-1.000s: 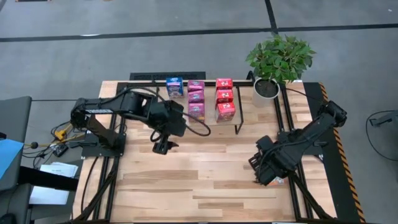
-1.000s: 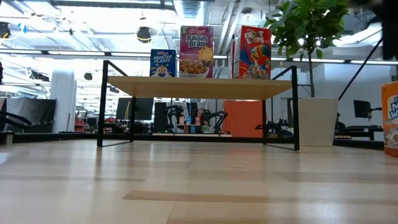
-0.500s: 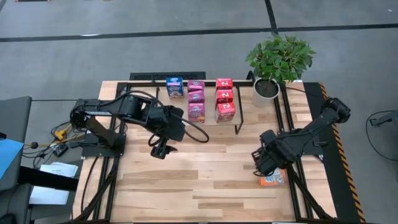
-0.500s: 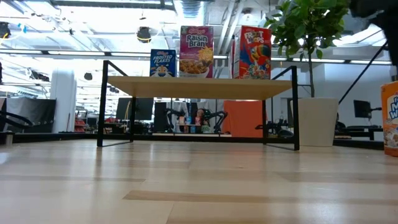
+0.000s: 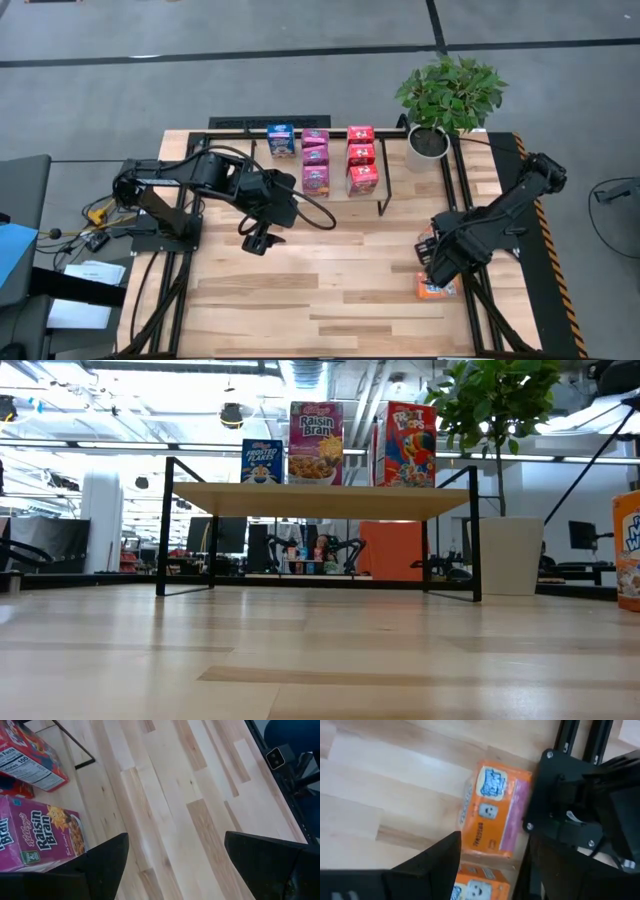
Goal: Stack cereal on shelf
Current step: Put the top orange cereal box on the shelf
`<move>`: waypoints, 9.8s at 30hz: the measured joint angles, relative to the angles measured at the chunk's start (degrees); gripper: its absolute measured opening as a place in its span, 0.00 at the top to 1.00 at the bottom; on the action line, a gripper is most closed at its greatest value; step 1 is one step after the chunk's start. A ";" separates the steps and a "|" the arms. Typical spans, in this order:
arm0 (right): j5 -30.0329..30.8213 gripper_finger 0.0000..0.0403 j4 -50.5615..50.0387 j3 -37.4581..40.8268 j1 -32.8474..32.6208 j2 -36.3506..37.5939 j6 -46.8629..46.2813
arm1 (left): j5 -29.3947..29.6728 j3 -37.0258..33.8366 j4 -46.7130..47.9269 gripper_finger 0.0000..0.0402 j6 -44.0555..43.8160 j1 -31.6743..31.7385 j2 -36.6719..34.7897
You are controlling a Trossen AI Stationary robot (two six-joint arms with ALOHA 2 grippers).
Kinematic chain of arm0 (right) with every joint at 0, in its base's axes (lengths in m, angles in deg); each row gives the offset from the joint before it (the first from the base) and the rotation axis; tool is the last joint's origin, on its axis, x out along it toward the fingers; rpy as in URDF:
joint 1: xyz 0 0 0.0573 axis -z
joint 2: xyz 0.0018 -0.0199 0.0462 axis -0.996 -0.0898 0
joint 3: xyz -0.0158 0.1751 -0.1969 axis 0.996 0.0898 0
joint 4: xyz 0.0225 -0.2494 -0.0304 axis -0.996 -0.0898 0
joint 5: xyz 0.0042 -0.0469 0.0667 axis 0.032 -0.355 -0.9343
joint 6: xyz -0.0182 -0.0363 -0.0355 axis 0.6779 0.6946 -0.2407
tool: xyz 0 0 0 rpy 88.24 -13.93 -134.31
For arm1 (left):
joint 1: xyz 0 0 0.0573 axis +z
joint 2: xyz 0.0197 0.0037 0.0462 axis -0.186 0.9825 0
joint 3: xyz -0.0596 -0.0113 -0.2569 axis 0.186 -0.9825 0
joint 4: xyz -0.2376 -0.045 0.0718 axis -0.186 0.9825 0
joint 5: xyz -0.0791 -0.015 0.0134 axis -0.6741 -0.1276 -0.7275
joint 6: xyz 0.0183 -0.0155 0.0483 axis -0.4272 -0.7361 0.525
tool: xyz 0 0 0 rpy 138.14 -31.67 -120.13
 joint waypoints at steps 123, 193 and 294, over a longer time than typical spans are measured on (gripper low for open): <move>8.03 0.54 47.65 -21.38 17.57 -21.27 92.93 | -22.13 -28.13 -43.49 0.20 -3.71 6.32 8.57; 7.89 0.39 39.96 -21.27 15.47 -18.26 87.37 | -11.87 -27.37 -36.37 0.61 -6.02 3.93 8.33; 15.29 0.39 30.47 -21.27 9.42 -17.41 74.81 | 2.02 -23.55 -13.71 0.35 20.37 37.08 -12.20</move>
